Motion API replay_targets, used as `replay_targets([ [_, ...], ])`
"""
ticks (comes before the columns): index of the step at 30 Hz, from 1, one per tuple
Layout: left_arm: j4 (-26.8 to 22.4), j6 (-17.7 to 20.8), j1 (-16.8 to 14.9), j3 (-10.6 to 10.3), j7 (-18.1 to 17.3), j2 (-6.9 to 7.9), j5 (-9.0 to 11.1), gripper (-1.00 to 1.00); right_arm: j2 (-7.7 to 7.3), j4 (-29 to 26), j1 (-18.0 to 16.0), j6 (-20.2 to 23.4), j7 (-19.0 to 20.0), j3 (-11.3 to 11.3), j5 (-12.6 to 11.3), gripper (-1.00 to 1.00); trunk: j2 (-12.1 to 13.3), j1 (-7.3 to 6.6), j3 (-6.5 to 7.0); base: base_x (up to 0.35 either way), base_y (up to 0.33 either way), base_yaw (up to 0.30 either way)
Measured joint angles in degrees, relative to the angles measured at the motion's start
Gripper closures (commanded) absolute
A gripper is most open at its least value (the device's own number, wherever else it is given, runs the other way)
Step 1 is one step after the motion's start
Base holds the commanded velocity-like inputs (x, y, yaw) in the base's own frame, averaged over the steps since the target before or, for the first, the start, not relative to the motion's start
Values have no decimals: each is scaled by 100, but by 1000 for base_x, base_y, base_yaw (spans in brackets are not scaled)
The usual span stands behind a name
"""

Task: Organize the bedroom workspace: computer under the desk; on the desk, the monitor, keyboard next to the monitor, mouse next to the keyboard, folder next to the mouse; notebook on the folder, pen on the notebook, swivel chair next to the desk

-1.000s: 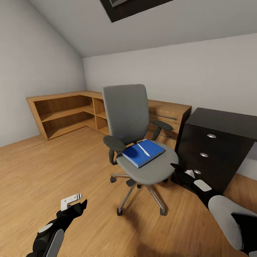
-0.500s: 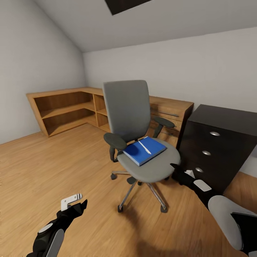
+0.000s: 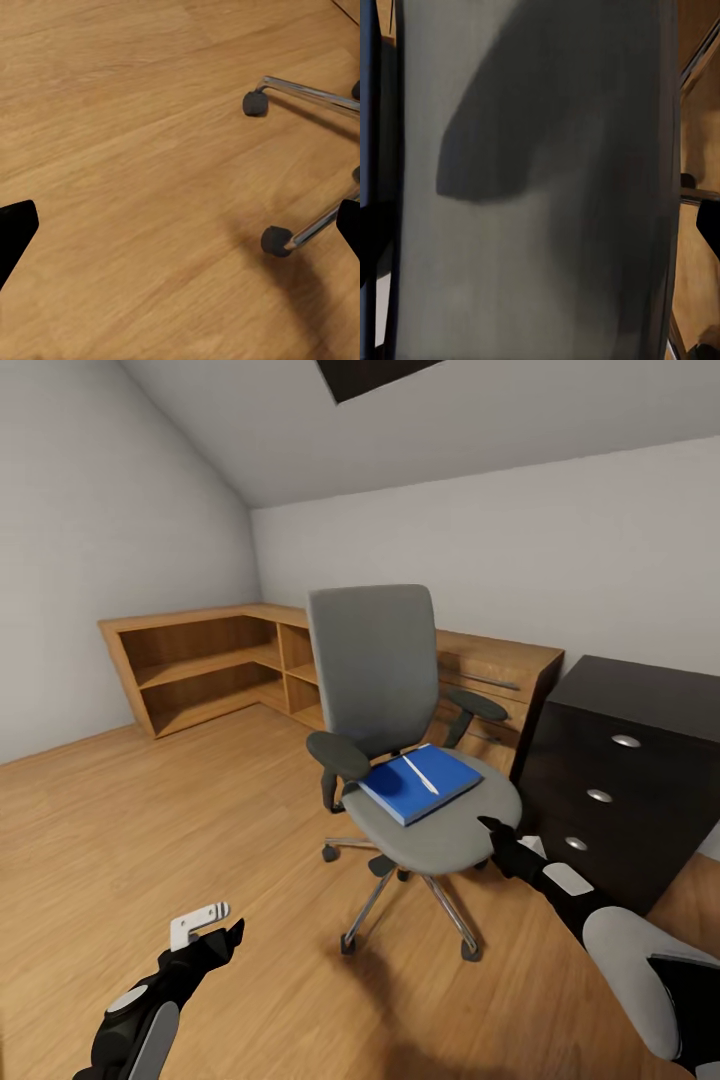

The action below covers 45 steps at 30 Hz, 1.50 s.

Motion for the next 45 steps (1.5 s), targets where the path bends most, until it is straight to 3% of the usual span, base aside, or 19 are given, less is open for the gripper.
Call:
replay_targets([
  [26,4,-17,1,-6,1,0,-3,-100,-1,-5,4,-2,-1,-4,3,-100,-1,-3,0,287,12,0],
  [45,21,-17,1,-6,0,0,-17,-100,27,-1,1,-9,-1,-22,14,-100,0,0,0,15,3,95],
])
